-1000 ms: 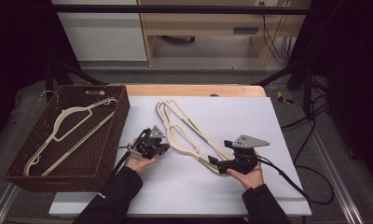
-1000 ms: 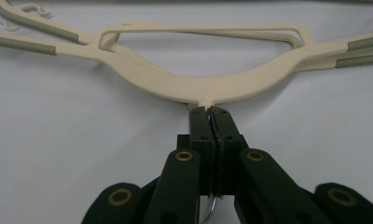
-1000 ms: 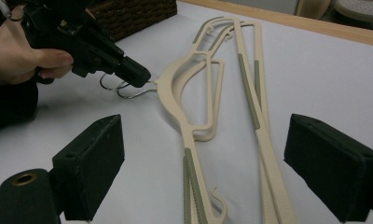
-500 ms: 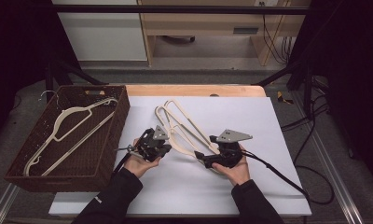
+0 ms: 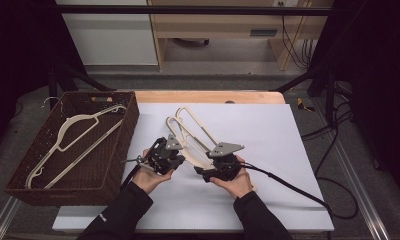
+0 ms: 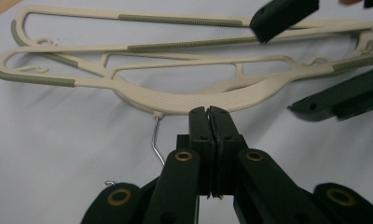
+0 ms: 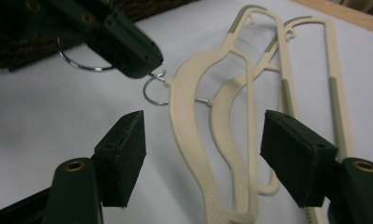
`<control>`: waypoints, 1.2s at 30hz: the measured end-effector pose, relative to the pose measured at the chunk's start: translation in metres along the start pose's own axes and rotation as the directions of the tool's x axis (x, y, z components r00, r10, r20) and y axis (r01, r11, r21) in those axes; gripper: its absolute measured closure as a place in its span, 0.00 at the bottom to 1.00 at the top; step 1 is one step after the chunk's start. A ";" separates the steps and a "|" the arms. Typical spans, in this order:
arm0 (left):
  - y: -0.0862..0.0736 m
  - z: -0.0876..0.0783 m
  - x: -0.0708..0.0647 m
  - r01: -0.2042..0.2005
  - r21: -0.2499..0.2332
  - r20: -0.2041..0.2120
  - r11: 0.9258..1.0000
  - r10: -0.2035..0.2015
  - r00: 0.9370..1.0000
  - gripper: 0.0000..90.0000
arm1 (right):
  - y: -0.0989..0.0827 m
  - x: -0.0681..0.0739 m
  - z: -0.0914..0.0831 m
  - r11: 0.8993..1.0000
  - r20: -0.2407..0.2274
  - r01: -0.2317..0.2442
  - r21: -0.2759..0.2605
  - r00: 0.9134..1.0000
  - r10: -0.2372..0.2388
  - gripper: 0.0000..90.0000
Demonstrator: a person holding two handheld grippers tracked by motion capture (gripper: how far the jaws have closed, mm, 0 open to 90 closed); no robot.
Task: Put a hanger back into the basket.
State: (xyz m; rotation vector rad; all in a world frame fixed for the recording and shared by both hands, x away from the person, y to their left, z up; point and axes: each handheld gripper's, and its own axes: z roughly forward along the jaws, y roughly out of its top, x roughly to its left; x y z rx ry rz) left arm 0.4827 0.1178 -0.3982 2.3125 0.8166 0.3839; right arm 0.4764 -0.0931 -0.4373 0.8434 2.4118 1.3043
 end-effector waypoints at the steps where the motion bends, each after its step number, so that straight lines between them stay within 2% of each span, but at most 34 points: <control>1: 0.000 0.000 0.000 0.004 -0.005 0.005 1.000 -0.004 1.000 0.98 | 0.000 0.000 0.000 1.000 0.000 0.000 0.000 1.000 0.000 0.39; 6: 0.001 -0.001 -0.001 0.014 -0.004 0.018 1.000 -0.014 1.000 0.98 | -0.005 0.001 0.008 0.999 0.025 0.017 0.038 1.000 -0.018 0.51; 8: 0.002 -0.001 -0.002 0.020 -0.002 0.022 1.000 -0.020 1.000 0.98 | -0.006 0.002 0.011 0.999 0.020 0.022 0.046 1.000 -0.023 0.58; 11: 0.002 -0.001 -0.003 0.024 -0.003 0.026 1.000 -0.024 0.999 0.98 | -0.008 0.002 0.012 0.998 0.019 0.034 0.057 0.999 -0.035 0.62; 12: 0.002 -0.001 -0.003 0.024 -0.002 0.028 1.000 -0.023 0.999 0.98 | -0.009 0.002 0.013 0.996 0.019 0.049 0.075 0.999 -0.050 0.67; 13: 0.002 -0.001 -0.004 0.020 0.000 0.025 1.000 -0.020 0.999 0.98 | -0.009 0.002 0.013 0.996 0.019 0.049 0.075 0.999 -0.050 0.67; 16: 0.002 0.001 -0.006 0.017 -0.005 0.025 1.000 -0.017 1.000 0.98 | -0.009 0.003 0.014 0.994 0.018 0.063 0.086 0.998 -0.065 0.77; 23: 0.003 -0.002 -0.008 -0.002 -0.016 0.018 1.000 0.002 1.000 0.98 | -0.009 0.003 0.010 0.991 0.015 0.105 0.089 0.994 -0.107 0.78; 25: 0.003 -0.004 -0.007 0.011 -0.046 0.042 0.999 -0.009 0.999 0.96 | -0.008 0.003 0.010 0.991 0.020 0.106 0.081 0.994 -0.108 0.79; 26: 0.004 -0.007 -0.006 0.019 -0.063 0.056 0.998 -0.015 0.998 0.90 | -0.008 0.003 0.009 0.991 0.023 0.108 0.082 0.994 -0.110 0.79; 28: 0.004 -0.014 -0.005 0.034 -0.113 0.065 0.993 -0.027 0.998 0.79 | -0.008 0.004 0.008 0.991 0.023 0.110 0.082 0.993 -0.112 0.79; 29: 0.004 -0.018 -0.004 0.044 -0.142 0.068 0.989 -0.034 0.997 0.66 | -0.007 0.003 0.007 0.989 0.025 0.122 0.085 0.992 -0.125 0.80; 30: 0.004 -0.022 -0.003 0.053 -0.170 0.067 0.984 -0.043 0.997 0.66 | -0.007 0.003 0.007 0.989 0.025 0.122 0.085 0.992 -0.125 0.80; 33: 0.003 -0.039 0.005 0.074 -0.241 0.067 0.968 -0.059 0.996 0.52 | -0.006 0.003 0.003 0.988 0.024 0.133 0.080 0.991 -0.135 0.81; 34: 0.000 -0.052 0.011 0.092 -0.293 0.069 0.952 -0.074 0.995 0.45 | -0.004 0.003 -0.001 0.988 0.035 0.137 0.076 0.990 -0.140 0.82; 35: 0.000 -0.052 0.011 0.092 -0.293 0.069 0.952 -0.074 0.995 0.42 | -0.004 0.003 -0.001 0.988 0.035 0.137 0.076 0.990 -0.140 0.82; 36: -0.002 -0.057 0.013 0.098 -0.310 0.070 0.946 -0.080 0.994 0.42 | -0.003 0.003 -0.002 0.988 0.044 0.139 0.073 0.989 -0.142 0.83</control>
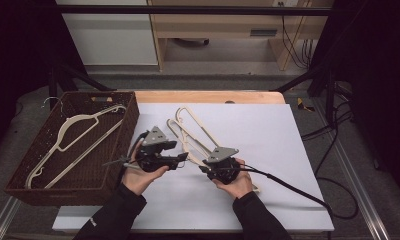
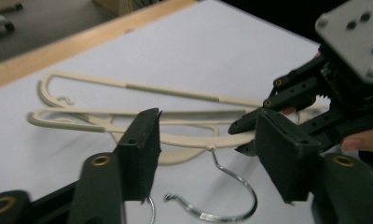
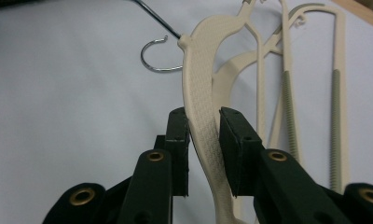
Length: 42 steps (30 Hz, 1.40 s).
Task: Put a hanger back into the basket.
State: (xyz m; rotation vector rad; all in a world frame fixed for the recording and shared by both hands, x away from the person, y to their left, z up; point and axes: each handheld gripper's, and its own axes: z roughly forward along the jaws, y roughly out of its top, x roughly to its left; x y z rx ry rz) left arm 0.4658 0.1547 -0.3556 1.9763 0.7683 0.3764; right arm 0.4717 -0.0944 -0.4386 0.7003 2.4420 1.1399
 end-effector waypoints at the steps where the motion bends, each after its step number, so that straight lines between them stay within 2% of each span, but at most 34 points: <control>1: 0.000 -0.008 0.004 0.011 -0.029 0.006 1.000 -0.011 1.000 0.40 | 0.001 -0.001 -0.002 1.000 -0.001 0.005 0.003 1.000 -0.005 0.83; 3: -0.001 -0.021 0.010 0.019 -0.071 -0.005 0.997 -0.019 1.000 0.32 | 0.002 -0.002 -0.006 1.000 0.006 0.008 -0.012 1.000 -0.008 0.85; 5: -0.005 -0.032 0.015 0.023 -0.098 -0.029 0.995 -0.026 0.999 0.30 | 0.004 -0.002 -0.011 1.000 0.012 0.010 -0.022 1.000 -0.010 0.87; 8: -0.012 -0.044 0.021 0.038 -0.118 -0.064 0.992 -0.046 0.997 0.26 | 0.006 -0.005 -0.019 1.000 0.021 0.006 -0.024 1.000 -0.005 0.89; 10: -0.018 -0.049 0.023 0.032 -0.113 -0.083 0.993 -0.041 0.996 0.24 | 0.007 -0.006 -0.022 1.000 0.044 0.008 -0.023 0.999 -0.007 0.89; 14: -0.029 -0.052 0.023 0.024 -0.122 -0.083 0.992 -0.035 0.996 0.21 | 0.007 -0.010 -0.028 1.000 0.086 0.014 -0.026 0.996 -0.012 0.91; 18: -0.035 -0.050 0.022 0.023 -0.114 -0.062 0.993 -0.030 0.998 0.19 | 0.007 -0.015 -0.035 0.999 0.156 0.016 -0.033 0.988 -0.010 0.94; 23: -0.039 -0.043 0.017 0.010 -0.090 -0.057 0.996 -0.016 0.998 0.17 | 0.002 -0.027 -0.047 0.996 0.222 -0.053 -0.066 0.973 0.066 0.96; 25: -0.041 -0.041 0.015 0.007 -0.085 -0.055 0.996 -0.011 0.998 0.16 | 0.000 -0.032 -0.052 0.993 0.209 -0.074 -0.087 0.974 0.091 0.96; 26: -0.042 -0.040 0.014 0.001 -0.076 -0.059 0.997 -0.005 0.998 0.15 | -0.001 -0.036 -0.059 0.989 0.175 -0.097 -0.110 0.978 0.115 0.97; 27: -0.042 -0.040 0.014 0.001 -0.076 -0.059 0.997 -0.005 0.998 0.14 | -0.001 -0.036 -0.059 0.989 0.175 -0.097 -0.110 0.978 0.115 0.97; 29: -0.044 -0.040 0.013 -0.002 -0.077 -0.066 0.997 -0.003 0.998 0.12 | 0.000 -0.037 -0.064 0.985 0.138 -0.107 -0.138 0.982 0.126 0.97; 31: -0.044 -0.040 0.013 -0.001 -0.076 -0.071 0.997 -0.004 0.997 0.09 | 0.001 -0.036 -0.068 0.979 0.084 -0.119 -0.163 0.987 0.134 0.97; 33: -0.044 -0.040 0.012 -0.008 -0.075 -0.063 0.997 0.003 0.998 0.08 | 0.003 -0.035 -0.070 0.975 0.007 -0.133 -0.178 0.991 0.136 0.97; 36: -0.044 -0.039 0.010 -0.018 -0.069 -0.055 0.997 0.014 0.998 0.08 | 0.005 -0.031 -0.069 0.972 -0.094 -0.146 -0.182 0.987 0.131 0.97; 39: -0.044 -0.036 0.008 -0.025 -0.056 -0.049 0.998 0.023 0.999 0.08 | 0.010 -0.025 -0.067 0.975 -0.161 -0.134 -0.174 0.981 0.106 0.97; 40: -0.044 -0.034 0.007 -0.034 -0.047 -0.043 0.998 0.032 0.999 0.08 | 0.013 -0.019 -0.066 0.979 -0.194 -0.118 -0.168 0.977 0.084 0.97; 41: -0.044 -0.034 0.007 -0.034 -0.047 -0.043 0.998 0.032 0.999 0.08 | 0.013 -0.019 -0.066 0.979 -0.194 -0.118 -0.168 0.977 0.084 0.97; 42: -0.044 -0.033 0.007 -0.037 -0.043 -0.040 0.998 0.036 0.999 0.08 | 0.014 -0.016 -0.064 0.979 -0.228 -0.115 -0.167 0.971 0.075 0.97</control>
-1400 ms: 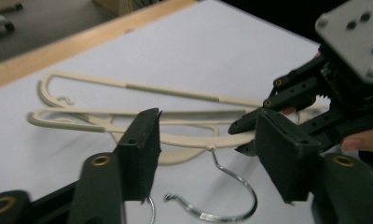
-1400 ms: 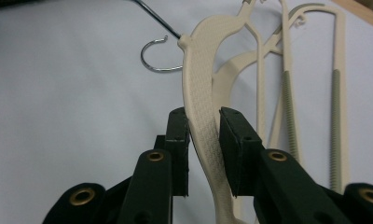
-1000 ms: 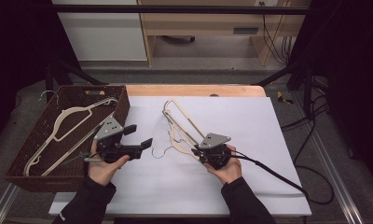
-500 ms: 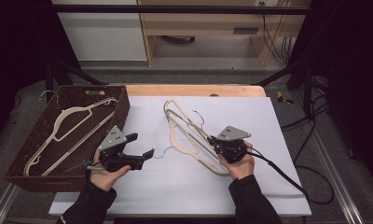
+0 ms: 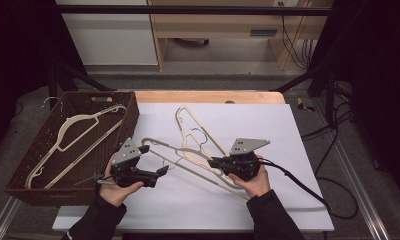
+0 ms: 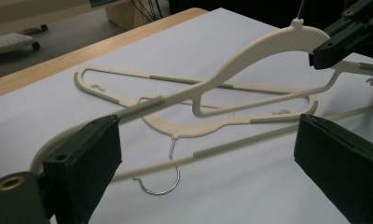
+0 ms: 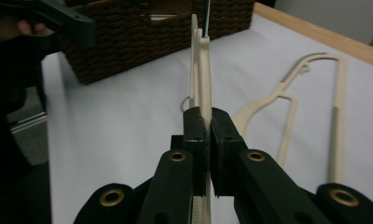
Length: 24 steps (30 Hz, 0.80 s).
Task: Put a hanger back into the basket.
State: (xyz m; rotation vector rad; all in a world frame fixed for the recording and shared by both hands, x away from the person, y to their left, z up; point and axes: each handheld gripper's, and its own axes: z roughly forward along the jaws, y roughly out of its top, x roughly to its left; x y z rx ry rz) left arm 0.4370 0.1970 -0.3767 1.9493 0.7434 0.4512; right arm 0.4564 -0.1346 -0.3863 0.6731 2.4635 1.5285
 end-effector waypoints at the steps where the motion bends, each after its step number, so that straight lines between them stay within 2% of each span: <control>1: 0.000 0.002 -0.001 -0.005 0.007 0.008 1.000 0.005 1.000 0.08 | 0.000 0.000 0.000 1.000 0.000 0.000 0.000 1.000 0.000 0.97; 3: 0.000 0.004 -0.003 -0.017 0.015 0.017 1.000 0.017 1.000 0.09 | 0.001 0.003 0.003 1.000 -0.043 0.004 0.004 0.999 -0.004 0.97; 10: 0.000 0.016 -0.012 -0.063 0.052 0.059 0.997 0.060 0.996 0.15 | 0.002 0.012 0.013 0.999 -0.134 0.024 0.024 0.991 -0.021 0.96; 15: -0.002 0.021 -0.014 -0.081 0.071 0.094 0.994 0.074 0.993 0.27 | 0.003 0.016 0.016 0.998 -0.160 0.044 0.040 0.986 -0.037 0.96; 16: -0.002 0.021 -0.015 -0.095 0.072 0.102 0.993 0.088 0.991 0.31 | 0.003 0.017 0.016 0.998 -0.166 0.045 0.039 0.985 -0.038 0.97; 20: -0.003 0.024 -0.018 -0.146 0.065 0.090 0.987 0.140 0.986 0.50 | 0.004 0.018 0.017 0.998 -0.181 0.048 0.044 0.983 -0.039 0.96; 22: -0.004 0.025 -0.020 -0.164 0.068 0.099 0.984 0.157 0.983 0.52 | 0.003 0.018 0.018 0.998 -0.186 0.050 0.047 0.982 -0.041 0.96; 24: -0.004 0.026 -0.022 -0.181 0.073 0.084 0.981 0.174 0.981 0.55 | 0.003 0.018 0.019 0.997 -0.192 0.051 0.050 0.980 -0.041 0.96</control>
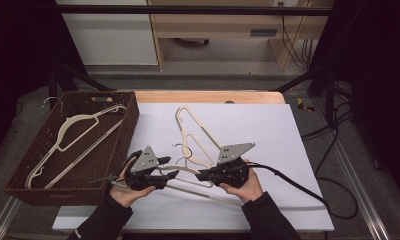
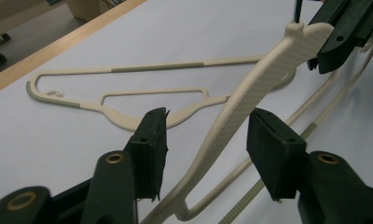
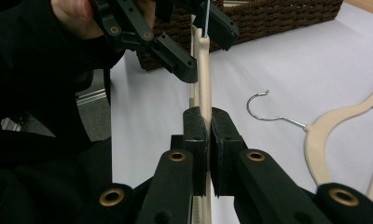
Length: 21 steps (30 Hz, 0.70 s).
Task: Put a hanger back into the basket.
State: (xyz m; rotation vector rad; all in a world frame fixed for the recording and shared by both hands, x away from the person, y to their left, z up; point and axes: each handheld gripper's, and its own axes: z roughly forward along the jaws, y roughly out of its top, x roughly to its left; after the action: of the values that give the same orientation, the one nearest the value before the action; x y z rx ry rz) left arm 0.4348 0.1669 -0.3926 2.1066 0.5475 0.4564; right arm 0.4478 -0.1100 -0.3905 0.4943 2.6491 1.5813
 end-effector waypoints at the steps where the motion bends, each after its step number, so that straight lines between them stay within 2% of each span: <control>1: 0.000 0.001 0.000 -0.004 0.001 -0.004 1.000 0.004 1.000 0.57 | 0.000 0.000 0.000 1.000 -0.002 -0.002 0.003 1.000 0.002 0.96; 6: 0.000 0.000 -0.001 0.016 0.030 0.006 0.999 -0.017 1.000 0.63 | -0.001 0.000 0.002 1.000 -0.010 -0.003 0.013 1.000 0.003 0.96; 11: -0.002 0.001 -0.001 0.042 0.030 0.020 0.999 -0.043 0.999 0.68 | -0.002 -0.001 0.003 1.000 -0.010 -0.005 0.016 1.000 0.005 0.96; 16: -0.003 0.002 -0.003 0.040 0.049 0.023 0.998 -0.041 0.999 0.72 | -0.002 -0.001 0.004 1.000 -0.010 -0.007 0.029 1.000 0.008 0.96; 18: -0.003 0.003 -0.002 0.048 0.056 0.032 0.997 -0.049 0.998 0.73 | -0.002 -0.002 0.004 0.999 0.001 -0.008 0.034 1.000 0.008 0.95; 21: -0.003 0.002 -0.001 0.071 0.056 0.061 0.996 -0.074 0.995 0.77 | -0.002 -0.002 0.002 1.000 0.045 -0.001 0.030 0.999 0.000 0.92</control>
State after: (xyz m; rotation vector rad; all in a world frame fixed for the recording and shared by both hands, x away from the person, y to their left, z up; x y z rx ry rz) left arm 0.4345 0.1662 -0.3964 2.1373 0.6034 0.3362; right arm 0.4500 -0.1096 -0.3933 0.5254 2.6442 1.5139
